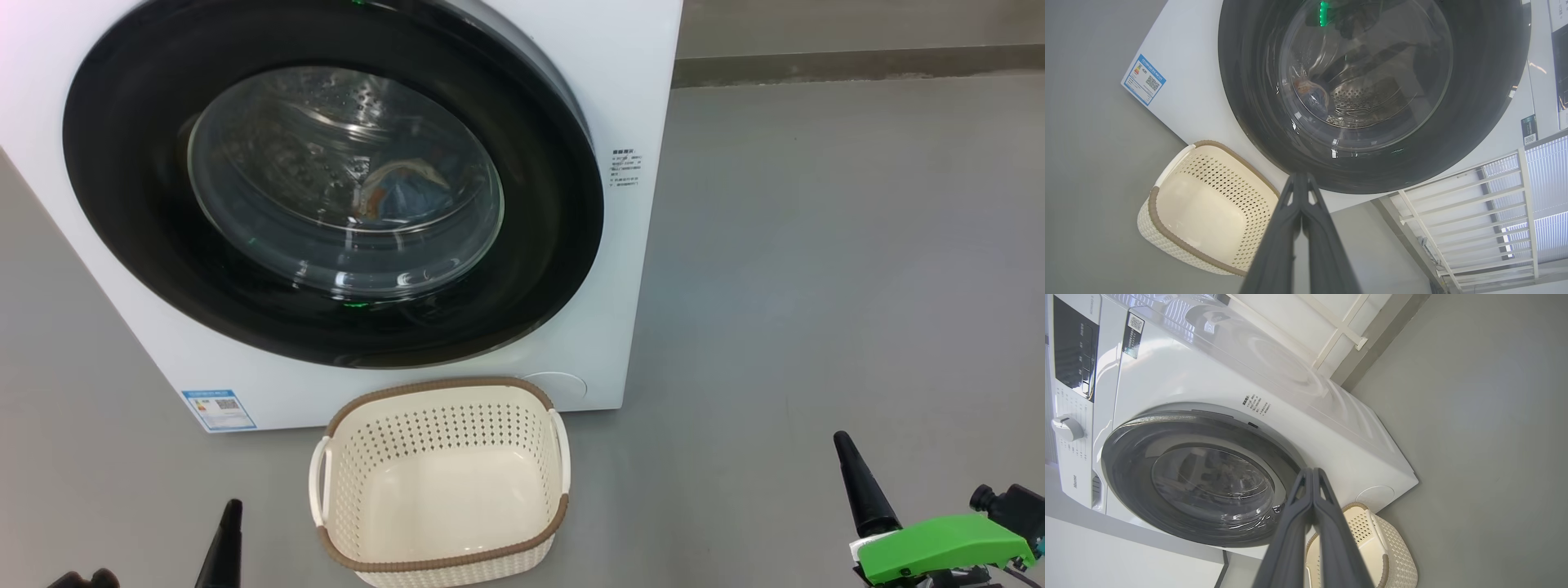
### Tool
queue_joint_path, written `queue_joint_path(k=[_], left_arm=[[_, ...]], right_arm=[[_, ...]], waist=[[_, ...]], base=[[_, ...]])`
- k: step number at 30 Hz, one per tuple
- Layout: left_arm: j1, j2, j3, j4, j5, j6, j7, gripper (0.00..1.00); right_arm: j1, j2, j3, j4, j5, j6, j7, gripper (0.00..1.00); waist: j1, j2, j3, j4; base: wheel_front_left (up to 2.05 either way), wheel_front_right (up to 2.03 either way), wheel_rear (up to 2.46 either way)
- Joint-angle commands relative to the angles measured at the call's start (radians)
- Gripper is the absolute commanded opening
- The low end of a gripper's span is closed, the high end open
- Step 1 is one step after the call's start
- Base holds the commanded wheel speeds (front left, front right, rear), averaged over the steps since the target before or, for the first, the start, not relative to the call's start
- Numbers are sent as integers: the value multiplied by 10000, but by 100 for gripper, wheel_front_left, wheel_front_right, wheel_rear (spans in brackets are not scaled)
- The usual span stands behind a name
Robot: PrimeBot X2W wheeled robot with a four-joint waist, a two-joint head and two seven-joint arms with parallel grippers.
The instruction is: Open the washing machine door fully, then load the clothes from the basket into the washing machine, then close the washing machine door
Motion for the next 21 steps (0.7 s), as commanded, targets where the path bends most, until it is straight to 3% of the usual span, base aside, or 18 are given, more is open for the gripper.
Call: queue_joint_path(k=[1, 21], left_arm=[[-574, 75, 285, -185, -292, -20, 74, 0], [-881, -57, 615, -47, -2145, -23, 663, 0]], right_arm=[[-404, -4, 12, -315, 323, -5, 73, 0], [-431, 253, -359, -456, 2197, -8, 663, 0]], waist=[[-1, -1, 11, -2], [-1, -1, 145, -32]], base=[[0, 0, 0], [0, 0, 0]])
